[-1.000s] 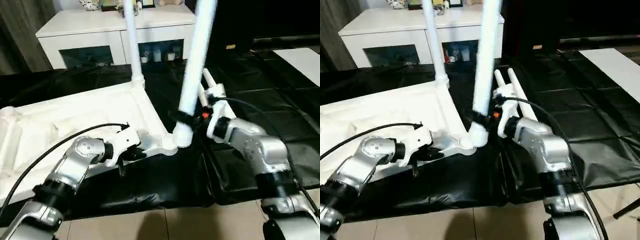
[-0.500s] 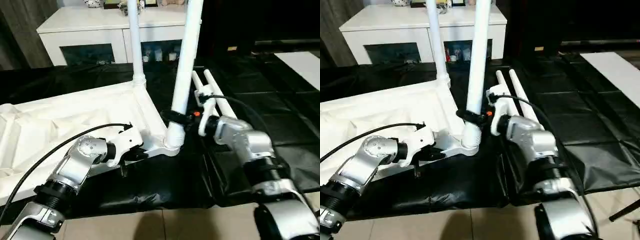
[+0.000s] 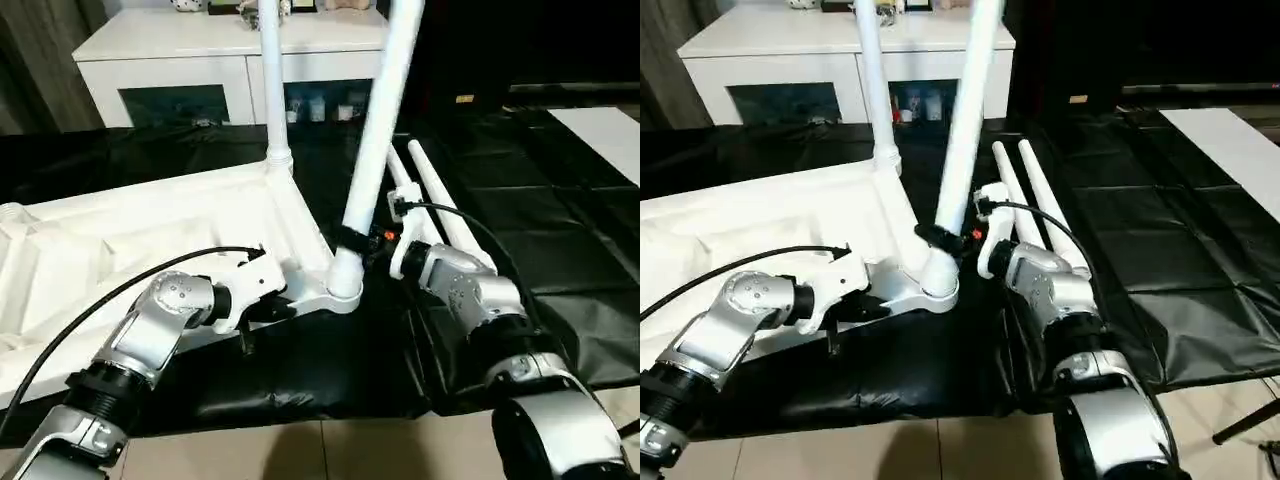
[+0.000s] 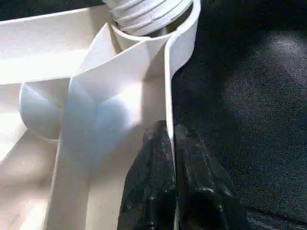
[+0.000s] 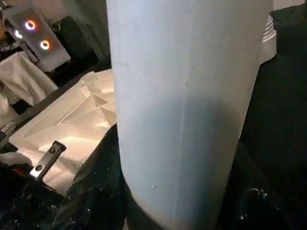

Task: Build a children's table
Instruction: Insert table leg to table base

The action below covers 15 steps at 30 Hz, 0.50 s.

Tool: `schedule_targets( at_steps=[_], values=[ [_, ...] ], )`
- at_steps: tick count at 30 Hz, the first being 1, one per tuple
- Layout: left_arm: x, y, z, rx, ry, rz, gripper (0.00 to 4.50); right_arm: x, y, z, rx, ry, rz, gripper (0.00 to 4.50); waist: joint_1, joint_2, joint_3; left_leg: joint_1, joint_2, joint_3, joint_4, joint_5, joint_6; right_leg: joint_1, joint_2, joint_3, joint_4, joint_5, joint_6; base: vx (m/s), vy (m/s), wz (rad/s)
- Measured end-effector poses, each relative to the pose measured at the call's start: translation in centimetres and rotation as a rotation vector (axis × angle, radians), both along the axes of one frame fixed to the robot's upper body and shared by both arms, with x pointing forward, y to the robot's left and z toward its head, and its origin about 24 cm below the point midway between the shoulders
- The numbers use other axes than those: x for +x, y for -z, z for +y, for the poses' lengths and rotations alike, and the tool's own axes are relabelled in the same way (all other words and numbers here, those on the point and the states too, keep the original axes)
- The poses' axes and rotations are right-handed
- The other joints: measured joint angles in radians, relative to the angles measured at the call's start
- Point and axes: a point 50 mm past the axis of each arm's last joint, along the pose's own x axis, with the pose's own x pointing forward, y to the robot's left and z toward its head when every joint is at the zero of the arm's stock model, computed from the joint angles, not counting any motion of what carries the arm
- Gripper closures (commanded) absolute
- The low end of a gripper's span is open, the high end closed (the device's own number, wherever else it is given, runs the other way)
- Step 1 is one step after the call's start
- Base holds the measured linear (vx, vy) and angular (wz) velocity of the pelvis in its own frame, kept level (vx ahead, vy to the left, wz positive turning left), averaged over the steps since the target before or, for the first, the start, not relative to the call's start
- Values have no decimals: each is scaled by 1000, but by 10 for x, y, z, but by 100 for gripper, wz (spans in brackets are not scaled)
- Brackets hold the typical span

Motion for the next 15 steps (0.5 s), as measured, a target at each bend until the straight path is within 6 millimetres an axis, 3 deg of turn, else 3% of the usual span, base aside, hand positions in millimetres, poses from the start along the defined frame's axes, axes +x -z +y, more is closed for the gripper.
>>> schedule_targets(
  at_steps=[5, 15],
  values=[
    [-1, -1, 3, 8, -3, -1, 450, 1, 1, 4, 4, -10, -13, 266, -9, -4, 1, 0, 0, 0, 0, 0, 0, 0, 0, 0, 0, 0, 0, 0, 0, 0],
    [-4, -1, 5, -2, -6, 7, 450, -11, 5, 7, -25, -41, -161, 267, -10, -9, 0, 1, 0, 0, -1, -1, 1, 1, 0, 0, -1, -1, -1, 0, 0, 0]
  ],
)
